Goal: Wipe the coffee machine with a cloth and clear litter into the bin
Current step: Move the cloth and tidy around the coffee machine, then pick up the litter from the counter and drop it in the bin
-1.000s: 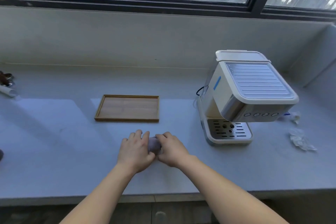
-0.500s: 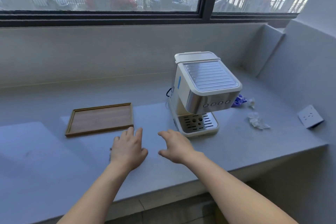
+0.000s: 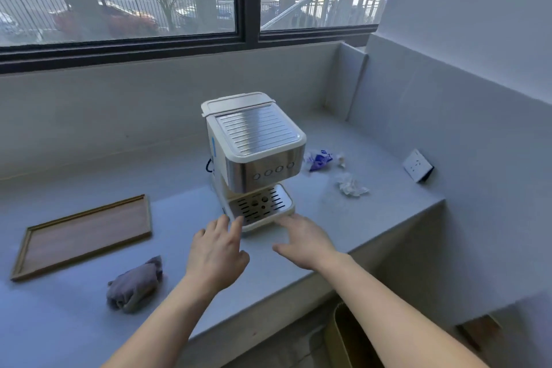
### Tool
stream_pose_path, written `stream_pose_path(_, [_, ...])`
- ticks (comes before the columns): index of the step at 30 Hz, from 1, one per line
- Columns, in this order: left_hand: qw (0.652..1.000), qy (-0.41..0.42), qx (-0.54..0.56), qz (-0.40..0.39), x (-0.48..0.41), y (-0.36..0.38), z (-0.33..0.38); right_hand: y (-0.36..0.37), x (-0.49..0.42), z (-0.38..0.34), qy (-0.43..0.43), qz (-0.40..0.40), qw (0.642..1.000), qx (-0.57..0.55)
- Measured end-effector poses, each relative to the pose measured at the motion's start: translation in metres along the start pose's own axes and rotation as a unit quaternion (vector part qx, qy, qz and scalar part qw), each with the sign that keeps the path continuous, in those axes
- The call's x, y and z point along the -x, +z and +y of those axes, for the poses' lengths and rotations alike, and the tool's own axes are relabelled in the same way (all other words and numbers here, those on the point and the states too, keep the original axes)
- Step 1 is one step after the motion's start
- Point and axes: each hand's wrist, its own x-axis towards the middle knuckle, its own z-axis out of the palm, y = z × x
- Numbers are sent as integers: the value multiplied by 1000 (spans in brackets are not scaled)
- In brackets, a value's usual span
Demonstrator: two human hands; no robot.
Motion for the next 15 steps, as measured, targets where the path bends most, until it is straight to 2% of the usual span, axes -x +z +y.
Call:
stream_pose_path(5, [999, 24, 23, 0, -25, 7, 68, -25, 17, 68, 39, 15, 999, -14])
stream_pose_path(15, [997, 10, 68, -27, -70, 34, 194, -68, 29, 208, 45, 34, 998, -2])
